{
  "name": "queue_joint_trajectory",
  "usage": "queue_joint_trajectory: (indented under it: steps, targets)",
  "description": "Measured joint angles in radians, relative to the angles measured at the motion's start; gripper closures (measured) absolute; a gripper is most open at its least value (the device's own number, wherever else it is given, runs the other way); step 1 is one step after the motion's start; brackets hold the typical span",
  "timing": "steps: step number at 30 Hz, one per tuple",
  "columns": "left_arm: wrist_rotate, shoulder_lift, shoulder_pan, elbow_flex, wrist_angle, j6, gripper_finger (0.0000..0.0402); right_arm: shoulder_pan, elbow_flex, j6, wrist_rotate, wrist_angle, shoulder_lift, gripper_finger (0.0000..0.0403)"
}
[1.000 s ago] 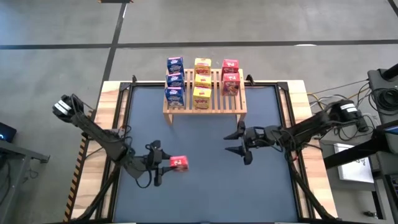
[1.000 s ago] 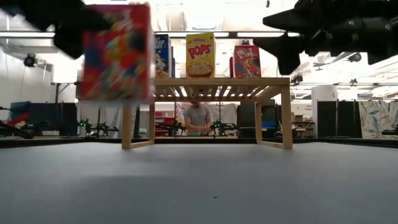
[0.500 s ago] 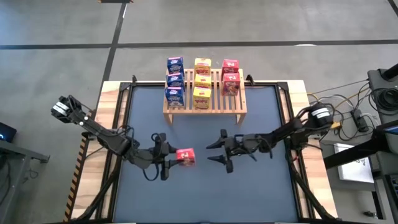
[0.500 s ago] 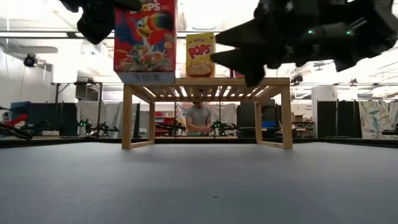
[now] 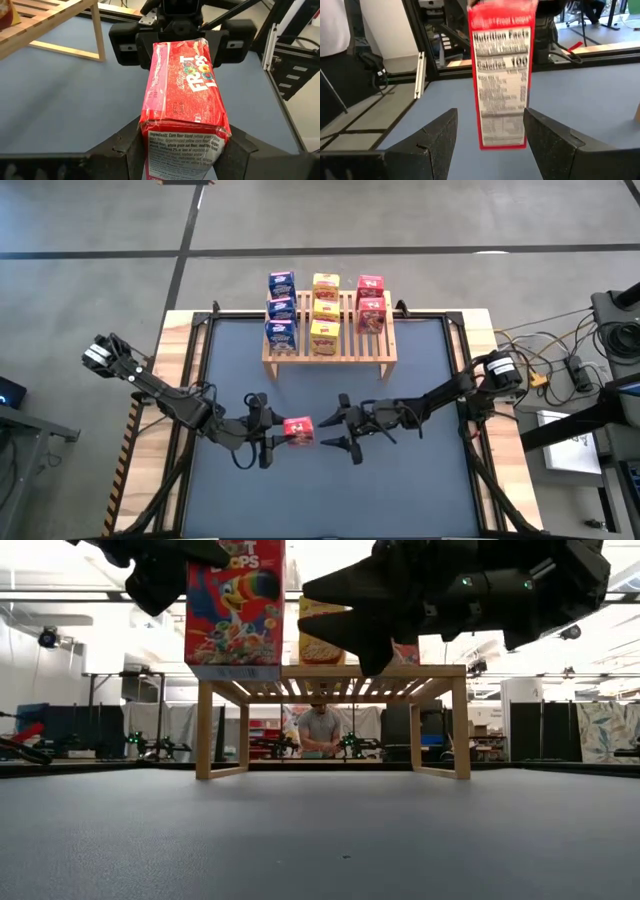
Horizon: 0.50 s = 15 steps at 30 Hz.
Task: Stack cereal on shelf
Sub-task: Put the red cereal box on the shelf aligned with the other red cereal boxes
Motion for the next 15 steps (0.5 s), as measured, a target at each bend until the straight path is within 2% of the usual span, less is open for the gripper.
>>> queue_joint_trajectory:
  steps: [15]
  targets:
    - [0.0,0.0,0.002,-0.012,-0.003,0.002,0.0239,-0.01,0.042,-0.003,0.018,-0.069,0.004,0.0186]
